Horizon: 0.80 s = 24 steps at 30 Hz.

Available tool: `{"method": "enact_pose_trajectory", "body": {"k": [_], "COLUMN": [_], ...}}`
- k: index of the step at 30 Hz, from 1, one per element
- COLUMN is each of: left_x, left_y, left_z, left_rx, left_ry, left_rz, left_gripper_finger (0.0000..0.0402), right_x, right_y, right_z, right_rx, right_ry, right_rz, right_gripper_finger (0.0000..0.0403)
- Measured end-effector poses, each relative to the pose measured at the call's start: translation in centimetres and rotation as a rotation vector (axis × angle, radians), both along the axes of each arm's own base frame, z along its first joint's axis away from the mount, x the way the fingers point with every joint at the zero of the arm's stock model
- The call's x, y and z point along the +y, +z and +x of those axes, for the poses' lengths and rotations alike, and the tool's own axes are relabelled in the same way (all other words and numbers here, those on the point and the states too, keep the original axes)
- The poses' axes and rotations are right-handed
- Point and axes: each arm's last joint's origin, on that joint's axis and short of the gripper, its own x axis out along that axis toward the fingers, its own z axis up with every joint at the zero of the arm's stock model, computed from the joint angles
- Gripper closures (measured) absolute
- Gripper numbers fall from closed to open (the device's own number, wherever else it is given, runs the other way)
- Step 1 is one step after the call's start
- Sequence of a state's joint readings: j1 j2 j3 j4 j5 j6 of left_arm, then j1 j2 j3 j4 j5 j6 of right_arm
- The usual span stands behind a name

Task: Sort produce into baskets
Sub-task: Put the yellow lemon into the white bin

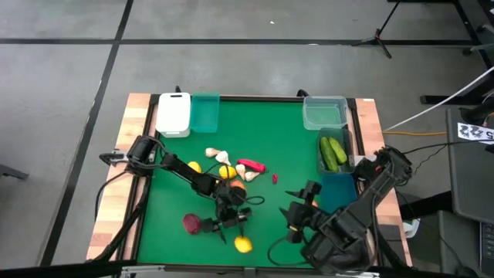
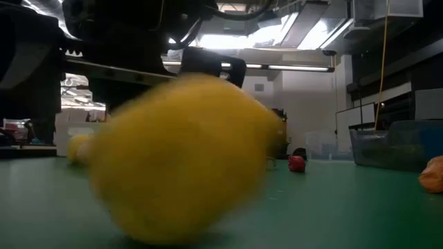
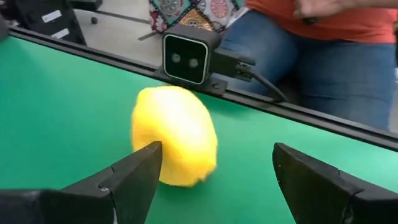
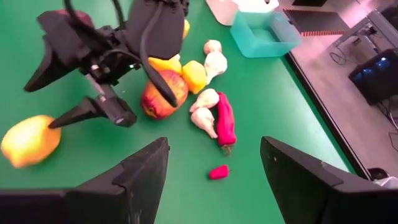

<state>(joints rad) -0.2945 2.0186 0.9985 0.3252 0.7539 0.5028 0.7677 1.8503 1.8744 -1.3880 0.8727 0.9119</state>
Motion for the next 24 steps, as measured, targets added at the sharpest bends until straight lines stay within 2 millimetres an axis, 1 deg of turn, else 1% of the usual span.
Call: {"method": "enact_pose_trajectory", "body": {"k": [5,10,16,19,21,24], "left_x": [0.4,-0.2,-0.7,-1.2,-1.9,-3.5], "left_y": [0.0,0.4,1.2,1.3,1.3,1.4], "left_z": [0.2,0.5,1.2,1.2,0.9,0.2], "left_rx": [-0.007,-0.045,-0.063,-0.053,-0.054,-0.079], "left_ry": [0.031,0.113,0.333,0.412,0.403,0.347], "left_rz": [0.014,0.022,-0.007,-0.012,-0.006,0.0], "left_gripper_finger": [0.0101,0.0101,0.0101,0.0101,0.0101,0.0101], "right_x": [-1.0,-1.8,-2.7,-2.7,-2.7,-2.7], "right_y": [0.0,0.0,0.1,0.1,0.0,-0.6], "right_z": [0.8,1.5,2.1,2.1,2.1,2.1], "right_rx": [0.003,0.0,-0.005,-0.006,-0.006,0.01], "right_ry": [-0.033,-0.052,-0.083,-0.085,-0.084,-0.082], "right_rz": [-0.003,-0.032,-0.035,-0.033,-0.034,-0.046], "right_gripper_finger": [0.0146,0.0146,0.0146,0.0146,0.0146,0.0146]}}
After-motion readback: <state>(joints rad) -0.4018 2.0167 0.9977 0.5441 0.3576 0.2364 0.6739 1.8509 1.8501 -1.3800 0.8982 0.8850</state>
